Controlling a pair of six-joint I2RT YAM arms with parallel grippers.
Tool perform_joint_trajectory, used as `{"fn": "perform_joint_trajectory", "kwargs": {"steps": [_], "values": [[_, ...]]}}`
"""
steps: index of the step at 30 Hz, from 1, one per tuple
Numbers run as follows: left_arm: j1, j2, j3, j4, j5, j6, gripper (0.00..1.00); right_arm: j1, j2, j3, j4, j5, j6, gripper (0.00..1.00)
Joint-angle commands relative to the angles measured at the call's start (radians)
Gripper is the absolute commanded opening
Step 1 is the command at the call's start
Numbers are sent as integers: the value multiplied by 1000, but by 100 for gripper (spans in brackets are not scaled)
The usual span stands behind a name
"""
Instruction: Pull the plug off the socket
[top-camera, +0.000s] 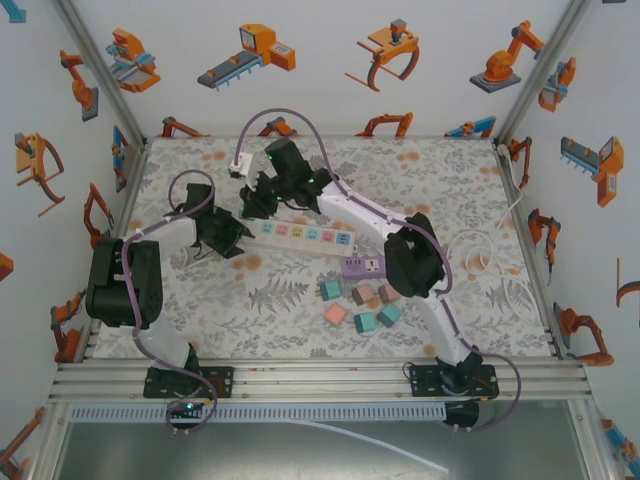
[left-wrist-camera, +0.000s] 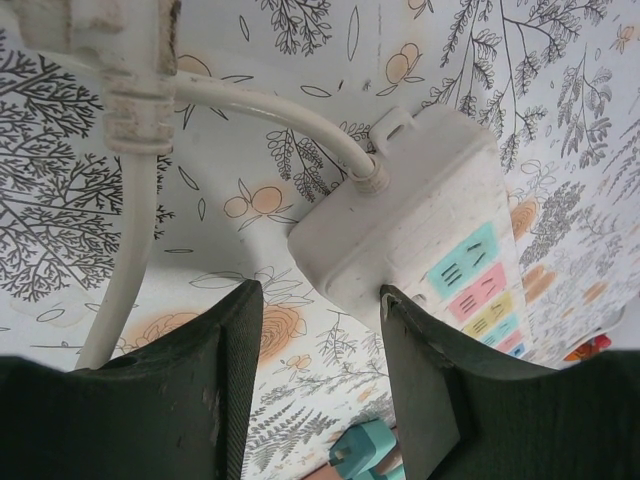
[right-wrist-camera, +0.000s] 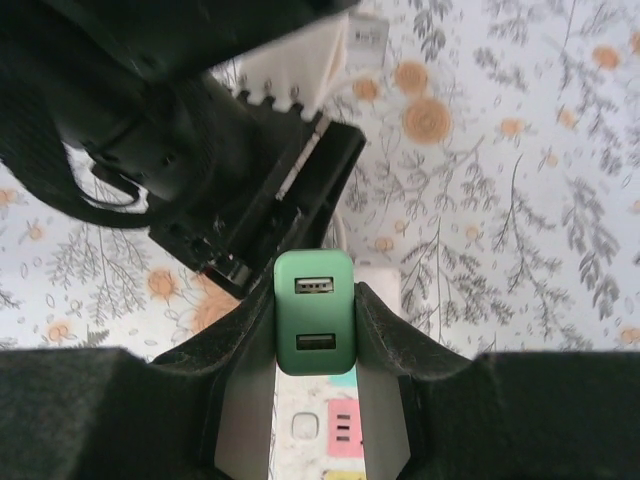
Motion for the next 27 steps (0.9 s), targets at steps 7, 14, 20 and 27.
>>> {"fn": "perform_joint_trajectory", "kwargs": {"steps": [7,14,20,27], "values": [[-6,-68,-10,-119,-109,98,55,-3,-193,-132,208,81,212,5],[-9,-218,11,-149,-96,194,62,-15,-388,-343,447,182,393,3],[-14,-397,22,-185,-81,291,70,-29,-566,-543,646,264,508,3],[-17,-663,-5,-185,2,468,76,-44,-784,-852,883,342,666,3]]}}
